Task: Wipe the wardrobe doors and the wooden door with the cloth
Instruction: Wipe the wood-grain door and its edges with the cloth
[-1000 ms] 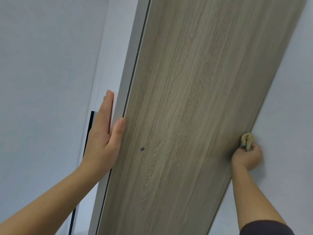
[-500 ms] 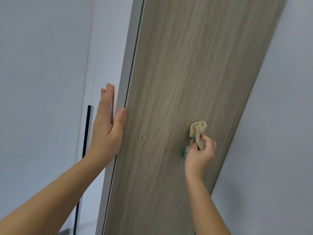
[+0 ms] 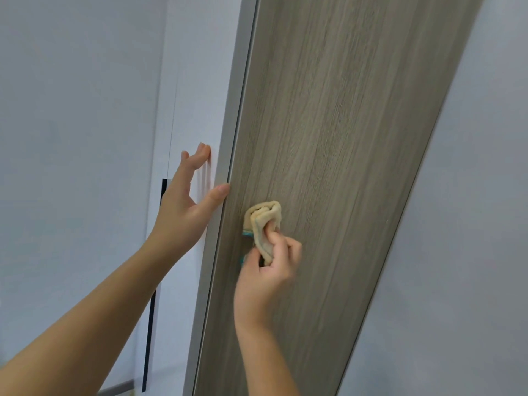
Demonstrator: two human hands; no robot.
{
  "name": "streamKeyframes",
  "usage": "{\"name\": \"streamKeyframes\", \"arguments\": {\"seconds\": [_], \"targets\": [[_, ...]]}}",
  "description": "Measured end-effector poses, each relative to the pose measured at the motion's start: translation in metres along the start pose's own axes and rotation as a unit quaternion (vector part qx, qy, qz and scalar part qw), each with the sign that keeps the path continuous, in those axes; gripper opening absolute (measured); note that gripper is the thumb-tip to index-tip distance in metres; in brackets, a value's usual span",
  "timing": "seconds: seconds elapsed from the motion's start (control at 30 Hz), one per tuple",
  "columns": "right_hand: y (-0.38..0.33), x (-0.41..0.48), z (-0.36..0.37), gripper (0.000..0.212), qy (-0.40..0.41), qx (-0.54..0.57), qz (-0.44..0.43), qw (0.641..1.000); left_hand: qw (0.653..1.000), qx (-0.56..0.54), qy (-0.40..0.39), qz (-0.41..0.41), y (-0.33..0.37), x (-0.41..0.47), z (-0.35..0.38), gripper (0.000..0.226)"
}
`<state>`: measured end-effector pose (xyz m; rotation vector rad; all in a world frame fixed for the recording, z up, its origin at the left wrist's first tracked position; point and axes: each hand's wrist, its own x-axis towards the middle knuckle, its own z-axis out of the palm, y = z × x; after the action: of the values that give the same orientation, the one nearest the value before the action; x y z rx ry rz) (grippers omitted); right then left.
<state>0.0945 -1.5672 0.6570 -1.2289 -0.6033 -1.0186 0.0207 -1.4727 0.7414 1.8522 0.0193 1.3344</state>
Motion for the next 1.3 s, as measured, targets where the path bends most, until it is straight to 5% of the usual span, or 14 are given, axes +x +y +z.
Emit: {"name": "streamKeyframes", "arguments": {"seconds": [0.3, 0.43, 0.73, 1.03, 1.3], "targets": [[-0.007, -0.033, -0.01, 0.041, -0.133, -0.032, -0.109, 0.985, 0.997, -0.076, 0.009, -0.013, -0.008, -0.013, 0.011, 0.054], [0.021, -0.01, -0.023, 0.044, -0.133, -0.045, -0.16, 0.977, 0.996, -0.08, 0.043, -0.019, -0.019, -0.037, 0.027, 0.053], [0.144, 0.094, -0.082, 0.032, -0.033, -0.143, 0.019, 0.989, 0.997, 0.027, 0.067, 0.016, -0.037, -0.053, 0.043, 0.058], [0.234, 0.212, -0.116, 0.025, 0.043, -0.292, 0.19, 0.936, 0.996, 0.028, 0.085, 0.017, -0.043, -0.055, 0.046, 0.06], [0.253, 0.222, -0.126, 0.022, 0.055, -0.307, 0.262, 0.913, 0.995, 0.033, 0.088, 0.017, -0.044, -0.055, 0.046, 0.059]]}}
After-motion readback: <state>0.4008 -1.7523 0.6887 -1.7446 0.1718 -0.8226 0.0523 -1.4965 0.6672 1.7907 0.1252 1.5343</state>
